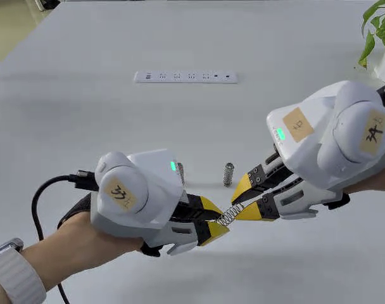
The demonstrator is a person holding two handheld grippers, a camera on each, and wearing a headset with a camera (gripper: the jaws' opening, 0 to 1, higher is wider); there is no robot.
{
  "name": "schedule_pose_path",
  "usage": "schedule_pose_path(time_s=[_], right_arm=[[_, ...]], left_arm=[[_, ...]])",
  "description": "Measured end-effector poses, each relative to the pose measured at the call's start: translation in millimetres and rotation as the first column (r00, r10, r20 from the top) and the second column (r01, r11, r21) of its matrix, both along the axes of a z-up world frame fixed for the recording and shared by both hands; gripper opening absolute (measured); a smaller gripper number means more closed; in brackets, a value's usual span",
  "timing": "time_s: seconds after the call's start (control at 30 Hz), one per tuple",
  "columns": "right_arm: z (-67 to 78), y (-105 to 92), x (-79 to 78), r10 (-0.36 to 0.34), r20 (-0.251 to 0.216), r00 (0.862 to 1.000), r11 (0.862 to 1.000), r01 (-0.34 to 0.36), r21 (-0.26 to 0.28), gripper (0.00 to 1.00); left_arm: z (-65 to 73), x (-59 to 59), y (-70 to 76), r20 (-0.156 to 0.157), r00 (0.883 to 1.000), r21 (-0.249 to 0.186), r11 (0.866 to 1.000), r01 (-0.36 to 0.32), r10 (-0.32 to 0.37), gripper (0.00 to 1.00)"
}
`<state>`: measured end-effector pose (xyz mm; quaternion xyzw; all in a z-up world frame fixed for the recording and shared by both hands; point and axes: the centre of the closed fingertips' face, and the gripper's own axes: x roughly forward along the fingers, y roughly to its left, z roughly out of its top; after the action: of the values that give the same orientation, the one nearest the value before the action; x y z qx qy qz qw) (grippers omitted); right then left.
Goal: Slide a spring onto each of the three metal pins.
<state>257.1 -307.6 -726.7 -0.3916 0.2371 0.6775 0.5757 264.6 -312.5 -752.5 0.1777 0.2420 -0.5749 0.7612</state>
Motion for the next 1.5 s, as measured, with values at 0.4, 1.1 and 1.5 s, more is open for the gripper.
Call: schedule_pose_path(time_s=[0.4,1.1,1.5], right_arm=[[3.4,-2.1,-2.7,-0.016,-0.038,0.999,1.0,0.016,0.004,0.12],[-5.0,-2.5,-3.7,0.015,-0.059,0.998,0.999,-0.017,-0.032,0.15],[-7.8,-1.1,-3.1,0.025,-0.078,0.997,0.999,-0.028,-0.037,0.09]], left_arm=[[1.0,-2.1,-2.2,0.0,1.0,-0.017,1.0,-0.002,0.002,0.06],[4.9,-0.9,-8.4,0.008,1.0,-0.041,0.999,0.006,-0.006,0.06],[9.2,-2.0,-13.1,0.013,1.0,-0.059,0.998,0.017,-0.016,0.06]])
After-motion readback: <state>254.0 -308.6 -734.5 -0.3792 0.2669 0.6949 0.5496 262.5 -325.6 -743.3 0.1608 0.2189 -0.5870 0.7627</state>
